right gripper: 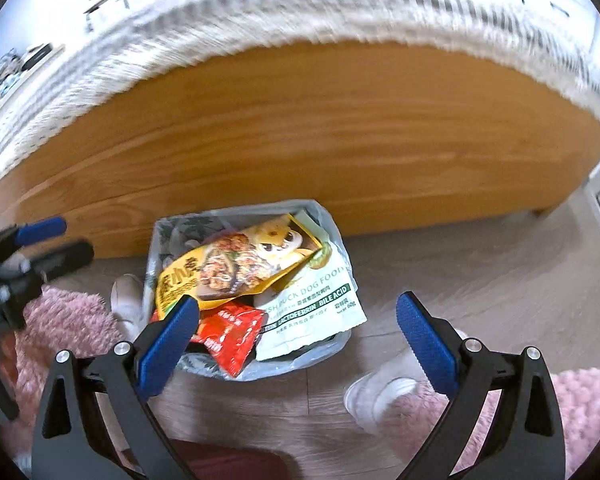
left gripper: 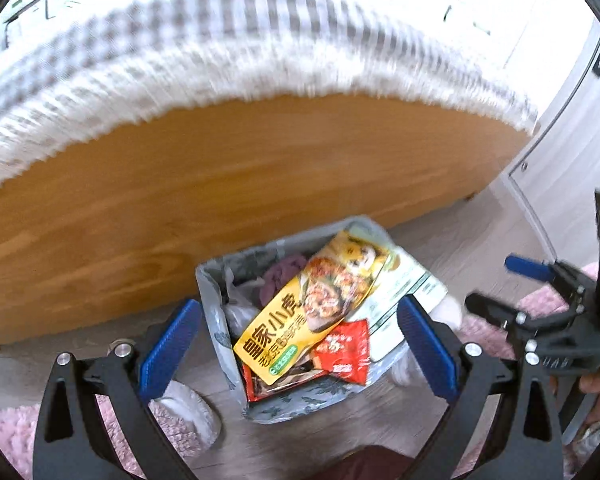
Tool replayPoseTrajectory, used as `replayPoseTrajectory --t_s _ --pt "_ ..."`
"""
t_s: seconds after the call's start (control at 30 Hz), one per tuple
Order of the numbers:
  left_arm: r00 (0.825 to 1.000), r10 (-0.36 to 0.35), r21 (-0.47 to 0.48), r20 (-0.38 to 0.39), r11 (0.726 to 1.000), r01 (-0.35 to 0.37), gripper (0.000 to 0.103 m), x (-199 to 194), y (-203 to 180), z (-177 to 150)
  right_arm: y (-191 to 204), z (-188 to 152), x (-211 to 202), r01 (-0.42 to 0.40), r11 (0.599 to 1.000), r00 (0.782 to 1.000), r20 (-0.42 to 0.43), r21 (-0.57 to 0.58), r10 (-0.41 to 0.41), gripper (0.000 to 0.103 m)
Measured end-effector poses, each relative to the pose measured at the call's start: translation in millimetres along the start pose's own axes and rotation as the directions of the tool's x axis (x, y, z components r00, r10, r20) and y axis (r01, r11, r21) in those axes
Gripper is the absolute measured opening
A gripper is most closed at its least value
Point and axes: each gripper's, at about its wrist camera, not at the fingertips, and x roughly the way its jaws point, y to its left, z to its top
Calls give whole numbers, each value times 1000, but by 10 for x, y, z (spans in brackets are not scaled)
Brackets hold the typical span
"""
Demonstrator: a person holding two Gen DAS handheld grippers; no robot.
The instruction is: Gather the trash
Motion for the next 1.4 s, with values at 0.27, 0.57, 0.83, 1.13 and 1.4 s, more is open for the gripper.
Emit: replayPoseTrajectory --t_s 0.27,0.57,0.83,1.13,1.4 --pt "995 -18 -6 95 1000 19 95 -630 -83 -36 118 -33 -551 -41 999 996 76 -14 42 95" --pt "986 -13 14 165 1000 11 95 -1095 -226 -241 249 -80 -990 -78 997 990 116 -28 80 95" --pt "984 8 20 180 1000 -12 96 -1346 -403 -434 328 -234 -1275 -110 994 987 116 -16 111 95" --pt "984 -33 19 174 999 31 95 -1485 -451 -583 466 -372 -1446 -113 992 985 125 -61 120 95" --pt "988 15 12 153 1000 -17 95 -1478 -448 -663 512 -417 -1434 -110 991 986 119 -71 118 95"
